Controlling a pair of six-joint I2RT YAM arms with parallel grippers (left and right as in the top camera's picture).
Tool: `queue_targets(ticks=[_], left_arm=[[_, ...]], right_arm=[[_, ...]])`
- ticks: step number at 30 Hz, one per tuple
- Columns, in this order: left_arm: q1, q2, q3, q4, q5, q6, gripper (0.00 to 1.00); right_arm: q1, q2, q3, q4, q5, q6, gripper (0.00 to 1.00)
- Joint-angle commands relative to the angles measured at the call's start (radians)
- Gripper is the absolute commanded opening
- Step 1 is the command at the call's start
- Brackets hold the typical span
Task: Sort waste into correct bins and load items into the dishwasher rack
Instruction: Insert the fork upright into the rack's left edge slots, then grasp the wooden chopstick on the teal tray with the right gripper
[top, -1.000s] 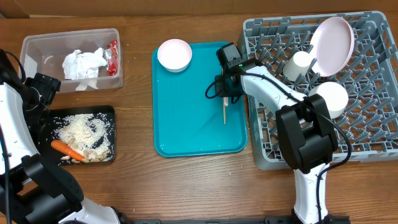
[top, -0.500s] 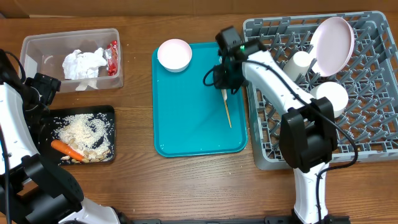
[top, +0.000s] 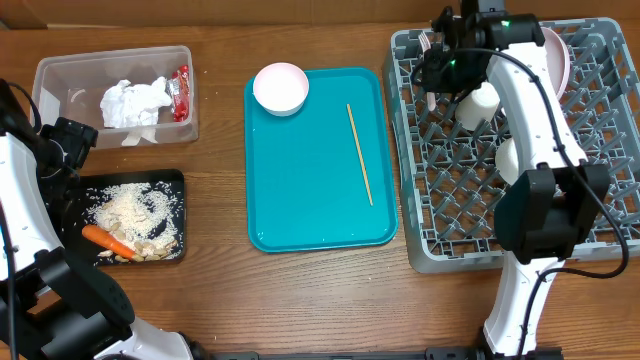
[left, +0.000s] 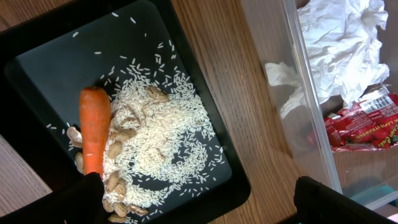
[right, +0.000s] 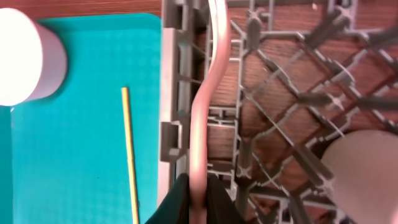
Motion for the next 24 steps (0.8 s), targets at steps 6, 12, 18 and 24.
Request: queue_targets(ticks=[6, 12, 18, 24], left_arm=[[-0.002, -0.031, 0.01, 0.002, -0.014, -0.018, 1.0], [-0.002, -0.031, 0.01, 0.002, -0.014, -0.018, 1.0], [-0.002, -0.031, 0.01, 0.002, -0.014, -0.018, 1.0], [-0.002, -0.031, 0.01, 0.002, -0.014, -0.018, 1.0]], right_arm=[[0.014, -0.035, -0.043, 0.027, -0.055, -0.01, 0.94], [0.051, -0.06, -0.016, -0.019, -0.067, 0.047, 0.91], [0.203, -0.085, -0.029, -0.016, 0.056, 0.116, 0.9], [0.345, -0.05, -0.228, 0.16, 0.245, 0.189, 0.91]])
